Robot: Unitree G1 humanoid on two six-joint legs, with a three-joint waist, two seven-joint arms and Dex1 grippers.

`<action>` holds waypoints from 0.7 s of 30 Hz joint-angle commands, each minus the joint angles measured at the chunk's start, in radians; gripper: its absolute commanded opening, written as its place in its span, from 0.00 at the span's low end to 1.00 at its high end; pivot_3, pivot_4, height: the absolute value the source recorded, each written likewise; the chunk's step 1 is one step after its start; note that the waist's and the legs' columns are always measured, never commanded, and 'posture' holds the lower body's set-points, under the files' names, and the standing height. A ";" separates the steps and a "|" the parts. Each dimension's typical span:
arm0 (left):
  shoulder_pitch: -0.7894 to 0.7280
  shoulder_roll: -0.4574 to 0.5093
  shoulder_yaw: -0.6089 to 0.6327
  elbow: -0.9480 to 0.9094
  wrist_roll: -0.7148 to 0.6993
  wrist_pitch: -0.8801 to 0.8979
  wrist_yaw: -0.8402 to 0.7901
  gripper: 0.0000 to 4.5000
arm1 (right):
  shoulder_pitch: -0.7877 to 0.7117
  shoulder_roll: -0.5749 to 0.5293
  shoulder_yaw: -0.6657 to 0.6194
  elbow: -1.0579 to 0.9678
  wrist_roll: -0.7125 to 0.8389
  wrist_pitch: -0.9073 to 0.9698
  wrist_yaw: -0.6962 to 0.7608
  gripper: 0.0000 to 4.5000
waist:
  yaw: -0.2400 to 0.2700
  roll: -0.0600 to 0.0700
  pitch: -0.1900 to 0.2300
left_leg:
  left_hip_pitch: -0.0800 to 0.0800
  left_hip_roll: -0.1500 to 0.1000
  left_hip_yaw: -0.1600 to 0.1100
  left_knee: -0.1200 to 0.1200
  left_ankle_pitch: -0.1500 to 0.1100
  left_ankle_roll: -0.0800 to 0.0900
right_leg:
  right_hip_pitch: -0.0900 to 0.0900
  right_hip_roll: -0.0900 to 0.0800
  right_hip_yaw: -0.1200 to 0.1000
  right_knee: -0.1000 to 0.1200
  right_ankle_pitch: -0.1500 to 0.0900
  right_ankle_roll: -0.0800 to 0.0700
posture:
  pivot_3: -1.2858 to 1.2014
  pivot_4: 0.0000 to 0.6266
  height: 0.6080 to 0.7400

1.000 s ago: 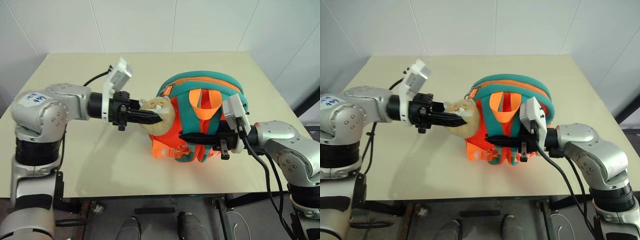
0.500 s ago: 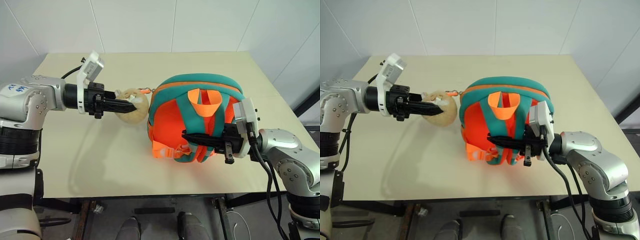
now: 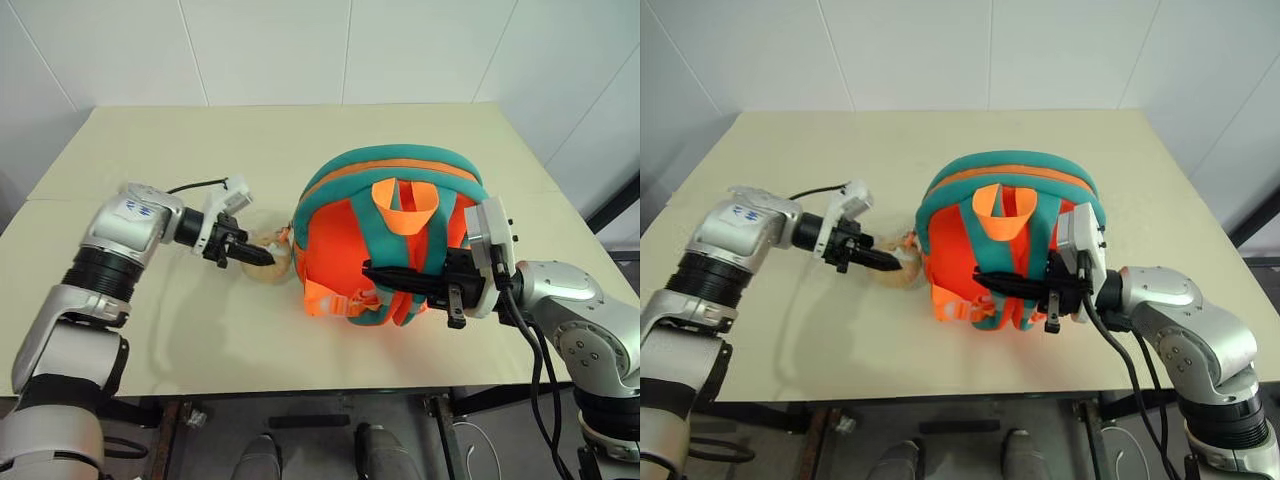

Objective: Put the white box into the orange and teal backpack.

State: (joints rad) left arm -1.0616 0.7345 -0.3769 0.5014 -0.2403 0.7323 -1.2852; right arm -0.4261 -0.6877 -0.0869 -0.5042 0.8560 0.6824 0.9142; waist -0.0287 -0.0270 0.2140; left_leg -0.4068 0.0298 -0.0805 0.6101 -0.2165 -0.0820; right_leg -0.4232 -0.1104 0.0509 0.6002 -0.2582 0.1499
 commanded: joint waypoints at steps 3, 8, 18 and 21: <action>0.045 -0.050 -0.032 0.089 0.105 -0.065 0.047 0.33 | 0.007 -0.028 -0.029 -0.042 0.015 0.001 -0.011 0.00 | 0.001 0.000 0.000 | 0.000 0.000 0.000 0.000 0.000 0.000 | 0.000 0.000 0.000 0.000 0.001 0.001 | 0.52 0.24 1.00; 0.014 -0.105 0.073 0.166 0.092 -0.167 0.121 0.33 | 0.009 -0.063 -0.037 -0.040 0.018 0.039 -0.029 0.00 | 0.003 0.000 0.000 | 0.002 0.000 0.000 0.002 0.000 0.000 | 0.003 0.000 0.000 -0.002 0.000 -0.002 | 0.52 0.24 1.00; 0.030 -0.018 0.196 0.161 0.087 -0.226 0.096 1.00 | 0.076 -0.227 -0.164 -0.051 0.068 0.115 0.003 0.74 | 0.002 0.000 0.000 | 0.001 0.000 0.001 0.001 -0.001 0.002 | 0.006 0.000 0.000 -0.009 0.002 -0.003 | 0.52 0.24 1.00; 0.083 0.012 0.265 0.106 0.053 -0.285 0.086 1.00 | 0.149 -0.284 -0.268 -0.045 0.074 0.132 0.010 0.97 | 0.003 0.000 0.000 | 0.001 0.000 0.001 0.001 -0.002 0.002 | 0.006 0.000 0.000 -0.009 0.006 0.006 | 0.52 0.24 1.00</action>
State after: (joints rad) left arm -0.9957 0.7258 -0.1622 0.6500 -0.1595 0.4891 -1.1879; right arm -0.2953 -0.9456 -0.2768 -0.5264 0.9124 0.8075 0.9158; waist -0.0261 -0.0273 0.2138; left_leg -0.4053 0.0298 -0.0793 0.6109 -0.2190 -0.0801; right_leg -0.4171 -0.1111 0.0509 0.5907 -0.2516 0.1568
